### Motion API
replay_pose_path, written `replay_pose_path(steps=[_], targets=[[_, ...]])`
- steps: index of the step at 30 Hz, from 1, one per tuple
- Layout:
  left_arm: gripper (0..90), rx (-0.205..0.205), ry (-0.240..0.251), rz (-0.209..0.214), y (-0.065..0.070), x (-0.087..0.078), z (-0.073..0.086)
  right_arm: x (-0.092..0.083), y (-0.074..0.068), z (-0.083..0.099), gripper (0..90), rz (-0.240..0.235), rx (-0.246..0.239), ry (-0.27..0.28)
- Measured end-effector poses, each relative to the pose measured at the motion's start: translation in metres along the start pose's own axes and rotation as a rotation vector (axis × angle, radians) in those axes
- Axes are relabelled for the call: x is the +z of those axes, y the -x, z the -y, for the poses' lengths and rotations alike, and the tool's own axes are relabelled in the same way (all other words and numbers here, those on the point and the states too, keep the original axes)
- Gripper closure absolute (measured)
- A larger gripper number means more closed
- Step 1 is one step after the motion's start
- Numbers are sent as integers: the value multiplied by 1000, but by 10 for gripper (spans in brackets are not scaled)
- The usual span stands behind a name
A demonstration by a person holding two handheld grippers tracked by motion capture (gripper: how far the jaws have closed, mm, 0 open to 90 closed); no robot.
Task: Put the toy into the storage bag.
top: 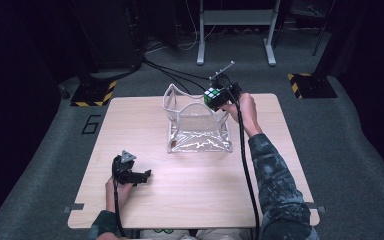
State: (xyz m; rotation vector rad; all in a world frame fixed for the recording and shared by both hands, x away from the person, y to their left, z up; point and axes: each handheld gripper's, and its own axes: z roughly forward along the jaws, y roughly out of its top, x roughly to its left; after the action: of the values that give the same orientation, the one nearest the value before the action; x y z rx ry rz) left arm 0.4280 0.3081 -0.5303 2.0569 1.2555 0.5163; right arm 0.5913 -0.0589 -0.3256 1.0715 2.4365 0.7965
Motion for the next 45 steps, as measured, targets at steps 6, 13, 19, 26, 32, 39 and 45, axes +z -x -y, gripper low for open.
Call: replay_pose_path(steps=[6,13,19,26,32,39,45], targets=[[18,0,0,0,0,0,0,8,1,1,333,5,34,-31],[18,0,0,0,0,0,0,22,3,1,332,11,22,-64],[18,0,-1,1,0,0,0,23,4,1,329,-3,43,-77],[19,4,-1,1,0,0,0,9,0,0,132,-17,47,-37],[20,1,0,2,0,0,0,-9,-12,4,11,-24,-10,-9],[20,1,0,2,0,0,0,-27,-26,16,0,-17,-47,17],[20,0,0,2,0,0,0,-46,-33,33,0,-10,-71,69]])
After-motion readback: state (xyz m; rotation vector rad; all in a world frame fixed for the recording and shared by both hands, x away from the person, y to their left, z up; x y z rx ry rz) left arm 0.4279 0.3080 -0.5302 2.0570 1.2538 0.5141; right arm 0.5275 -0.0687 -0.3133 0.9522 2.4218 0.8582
